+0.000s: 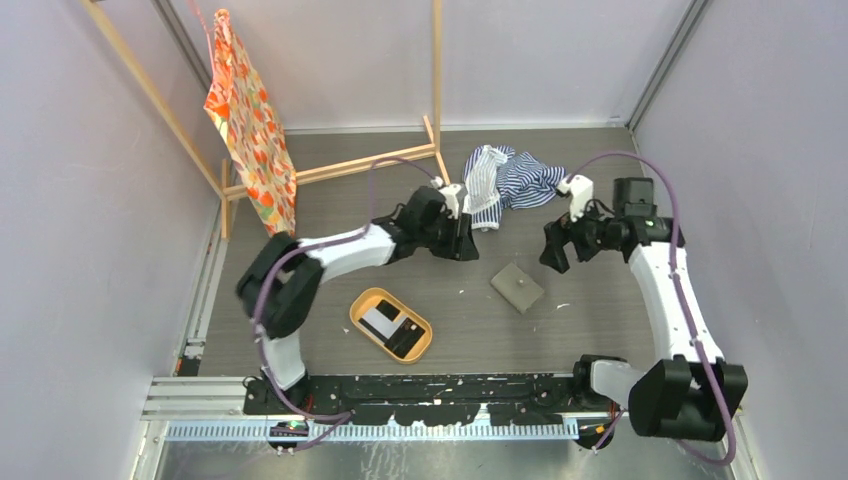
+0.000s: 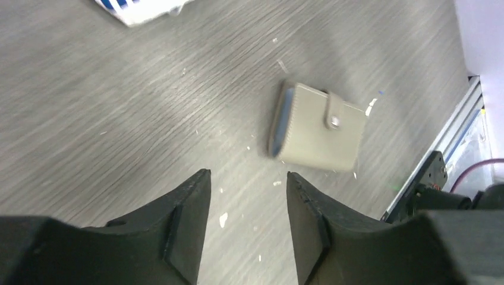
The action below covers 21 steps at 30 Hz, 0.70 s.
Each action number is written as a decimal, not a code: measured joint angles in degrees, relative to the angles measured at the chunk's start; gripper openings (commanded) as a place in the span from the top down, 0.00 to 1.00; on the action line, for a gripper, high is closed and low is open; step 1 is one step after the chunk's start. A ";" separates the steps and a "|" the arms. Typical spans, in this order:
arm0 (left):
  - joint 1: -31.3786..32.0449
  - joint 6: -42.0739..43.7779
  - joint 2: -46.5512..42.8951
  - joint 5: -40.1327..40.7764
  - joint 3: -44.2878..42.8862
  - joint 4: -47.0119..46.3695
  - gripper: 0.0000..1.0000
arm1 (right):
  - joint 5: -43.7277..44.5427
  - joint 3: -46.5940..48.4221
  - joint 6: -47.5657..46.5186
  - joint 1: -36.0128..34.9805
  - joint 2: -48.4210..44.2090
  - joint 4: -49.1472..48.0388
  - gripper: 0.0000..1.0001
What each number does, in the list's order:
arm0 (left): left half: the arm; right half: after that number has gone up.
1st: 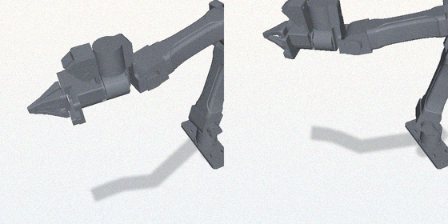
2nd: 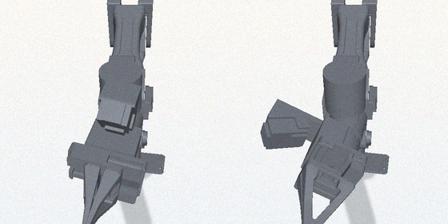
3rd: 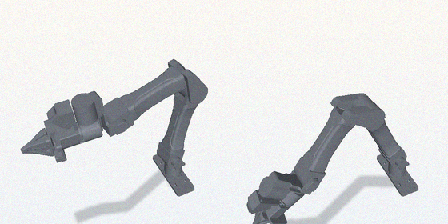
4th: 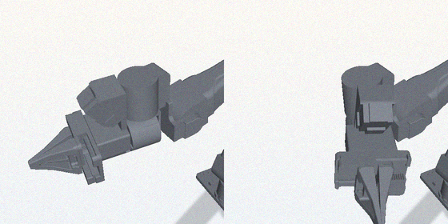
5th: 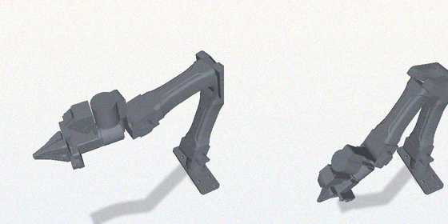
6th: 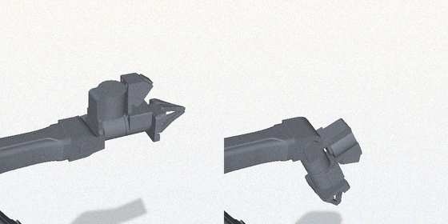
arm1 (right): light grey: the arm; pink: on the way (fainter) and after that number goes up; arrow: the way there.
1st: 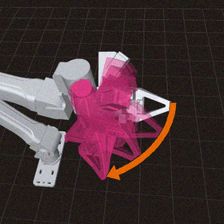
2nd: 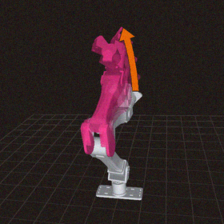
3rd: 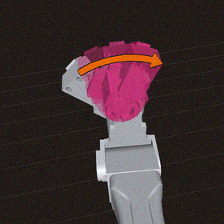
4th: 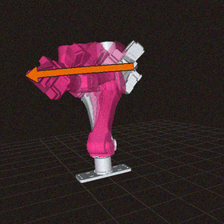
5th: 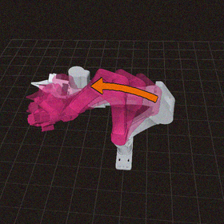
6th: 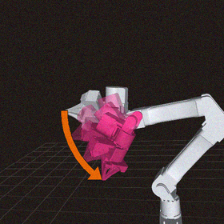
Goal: Put the credit cards into the card holder
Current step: Close the card holder at the center of the board, then reset both arms
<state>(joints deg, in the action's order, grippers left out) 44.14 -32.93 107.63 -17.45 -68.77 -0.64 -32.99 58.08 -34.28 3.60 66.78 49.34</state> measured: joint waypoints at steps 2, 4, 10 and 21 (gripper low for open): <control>-0.17 2.99 -6.78 1.66 2.14 2.23 0.45 | 0.02 0.02 0.59 3.17 -2.58 -0.02 0.00; -0.13 6.86 -16.48 3.52 4.81 4.92 0.26 | 0.11 0.61 2.10 6.19 -4.63 0.13 0.00; -1.29 12.94 -40.26 6.54 6.45 11.74 0.00 | 0.76 8.87 13.92 11.50 -5.68 -0.98 0.00; -5.53 10.71 -64.08 11.28 7.17 27.08 0.00 | -0.15 18.67 33.05 12.31 -10.05 -3.02 0.00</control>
<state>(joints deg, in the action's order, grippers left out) 38.61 -22.22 43.55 -6.17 -61.60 26.44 -33.15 76.75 -1.23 15.90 56.73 46.33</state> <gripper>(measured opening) 0.996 0.997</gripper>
